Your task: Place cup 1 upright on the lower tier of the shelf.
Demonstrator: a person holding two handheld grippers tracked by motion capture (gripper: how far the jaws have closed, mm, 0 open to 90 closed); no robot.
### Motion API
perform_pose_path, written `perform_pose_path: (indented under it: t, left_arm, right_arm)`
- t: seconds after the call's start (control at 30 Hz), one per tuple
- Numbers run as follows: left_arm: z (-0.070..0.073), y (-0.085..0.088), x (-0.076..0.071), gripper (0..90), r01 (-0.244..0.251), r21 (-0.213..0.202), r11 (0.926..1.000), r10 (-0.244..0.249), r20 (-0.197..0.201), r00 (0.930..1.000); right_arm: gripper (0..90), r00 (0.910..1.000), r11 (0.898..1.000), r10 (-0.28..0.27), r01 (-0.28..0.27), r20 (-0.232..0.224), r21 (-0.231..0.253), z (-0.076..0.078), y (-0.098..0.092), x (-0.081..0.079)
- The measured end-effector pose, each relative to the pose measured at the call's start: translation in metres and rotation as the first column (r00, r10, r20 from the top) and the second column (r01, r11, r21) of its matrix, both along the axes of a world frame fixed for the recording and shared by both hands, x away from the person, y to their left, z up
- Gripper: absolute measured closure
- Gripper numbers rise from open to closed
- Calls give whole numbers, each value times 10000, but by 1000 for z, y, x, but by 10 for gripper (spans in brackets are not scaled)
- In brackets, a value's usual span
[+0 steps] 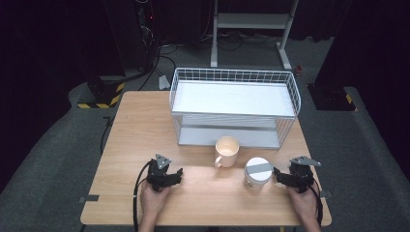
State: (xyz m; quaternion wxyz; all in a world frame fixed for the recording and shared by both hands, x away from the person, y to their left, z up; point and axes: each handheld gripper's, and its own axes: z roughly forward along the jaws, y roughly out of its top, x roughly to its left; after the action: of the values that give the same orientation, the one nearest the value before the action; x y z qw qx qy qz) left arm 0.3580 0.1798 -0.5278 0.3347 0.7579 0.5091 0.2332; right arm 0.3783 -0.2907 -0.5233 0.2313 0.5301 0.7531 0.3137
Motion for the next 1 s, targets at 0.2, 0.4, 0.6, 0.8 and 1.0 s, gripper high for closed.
perform_pose_path:
  t: [0.2, 0.4, 0.6, 0.8, 1.0]
  left_arm:
    - [0, 0, 0, 229, -49, -20, 10000, 49, -23, 10000]
    - [0, 0, -1, 228, -69, -13, 10000, 69, -69, 10000]
    - [0, 1, -1, 228, -67, 17, 10000, 67, -70, 10000]
    - [0, 1, -1, 228, -70, 23, 10000, 70, -65, 10000]
    - [0, 1, 0, 235, -134, 28, 9999, 134, -7, 9999]
  right_arm:
    - [212, 9999, 9999, 126, -126, -17, -10, 0, -1, 0]
    - [174, 9999, 9999, 147, -147, -72, 17, 0, -1, 1]
    - [154, 9993, 9994, 345, -345, -147, 0, 0, -3, 1]
    - [160, 9990, 9991, 419, -418, -148, 62, 0, -4, 2]
    - [167, 9989, 9986, 447, -442, -143, 307, 0, -7, 0]
